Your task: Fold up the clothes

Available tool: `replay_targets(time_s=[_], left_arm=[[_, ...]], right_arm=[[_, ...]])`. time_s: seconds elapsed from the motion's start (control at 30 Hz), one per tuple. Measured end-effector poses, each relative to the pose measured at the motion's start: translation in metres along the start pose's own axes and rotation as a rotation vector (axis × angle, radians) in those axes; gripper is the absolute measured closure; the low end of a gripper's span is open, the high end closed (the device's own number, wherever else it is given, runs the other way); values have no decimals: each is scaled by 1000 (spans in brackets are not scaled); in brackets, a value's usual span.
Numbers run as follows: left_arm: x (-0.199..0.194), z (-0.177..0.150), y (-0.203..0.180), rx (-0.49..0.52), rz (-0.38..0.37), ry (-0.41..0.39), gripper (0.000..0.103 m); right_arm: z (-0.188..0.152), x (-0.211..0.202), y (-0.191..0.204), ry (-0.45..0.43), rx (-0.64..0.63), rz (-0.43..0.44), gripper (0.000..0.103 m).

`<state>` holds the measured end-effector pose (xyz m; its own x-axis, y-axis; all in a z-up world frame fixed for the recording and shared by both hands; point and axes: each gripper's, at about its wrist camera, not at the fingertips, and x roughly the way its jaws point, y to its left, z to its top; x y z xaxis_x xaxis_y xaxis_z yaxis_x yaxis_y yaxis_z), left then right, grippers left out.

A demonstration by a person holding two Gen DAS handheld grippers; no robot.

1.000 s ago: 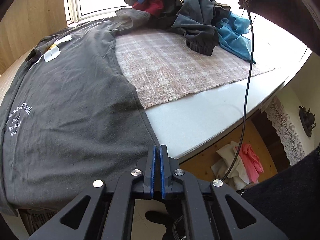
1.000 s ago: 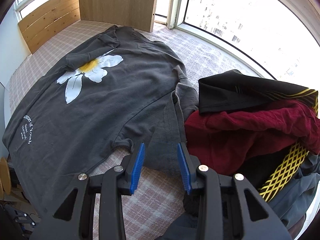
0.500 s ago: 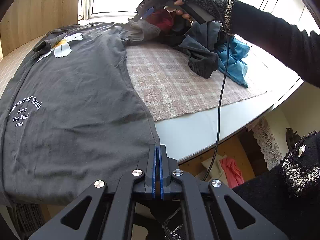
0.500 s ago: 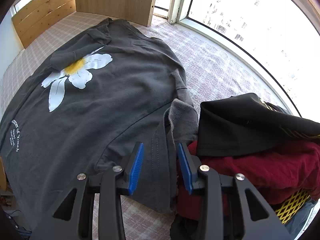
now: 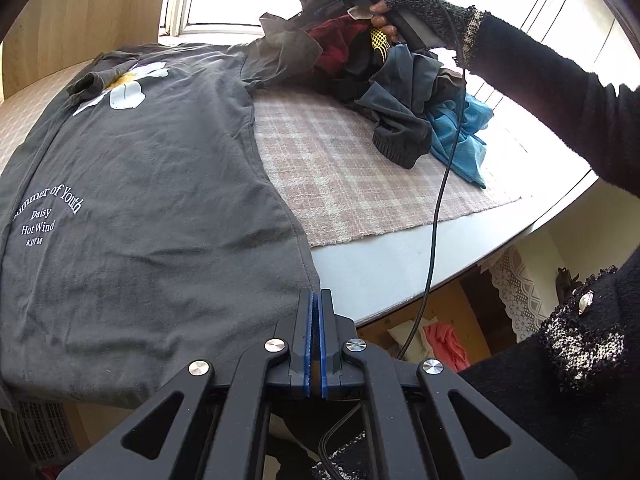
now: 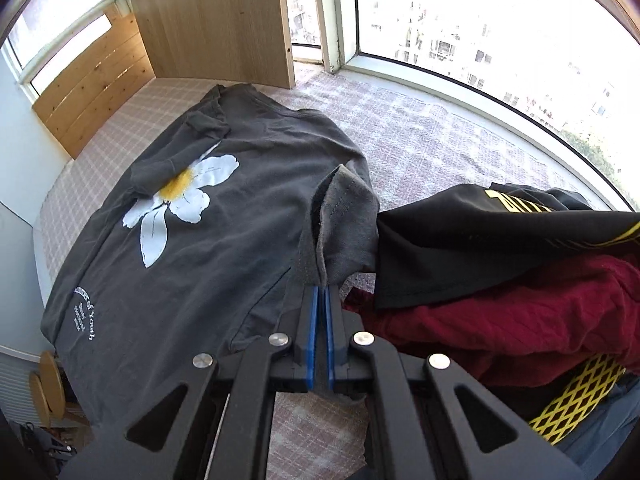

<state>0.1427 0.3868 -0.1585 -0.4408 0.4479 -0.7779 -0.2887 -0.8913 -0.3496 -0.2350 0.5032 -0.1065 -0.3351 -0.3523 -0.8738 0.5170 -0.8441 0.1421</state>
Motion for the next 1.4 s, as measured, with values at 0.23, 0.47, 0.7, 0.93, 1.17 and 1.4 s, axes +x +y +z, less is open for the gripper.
replay_targets(time_s=[0.23,0.47,0.7,0.93,1.17,1.4], left_arm=[[-18,-7,37,-129,-46,-43,101],[-33,-19,71,-228,-43,-77,101],[-36,-35,111,-345,-10,-85,101],[-36,-52,144,-437,31,-52,103],[-39,-60,103,-333,-32,-15,88],[-29,-64,68,-221,-82,40,87]], right_arm=[[21,4,-4,-33,146,11,99],[76,22,64,-94,77,46,99],[125,50,140,-109,-45,60,100],[120,96,195,-2,-191,68,99],[27,96,201,168,-244,165,90],[-169,32,222,310,-290,363,90]])
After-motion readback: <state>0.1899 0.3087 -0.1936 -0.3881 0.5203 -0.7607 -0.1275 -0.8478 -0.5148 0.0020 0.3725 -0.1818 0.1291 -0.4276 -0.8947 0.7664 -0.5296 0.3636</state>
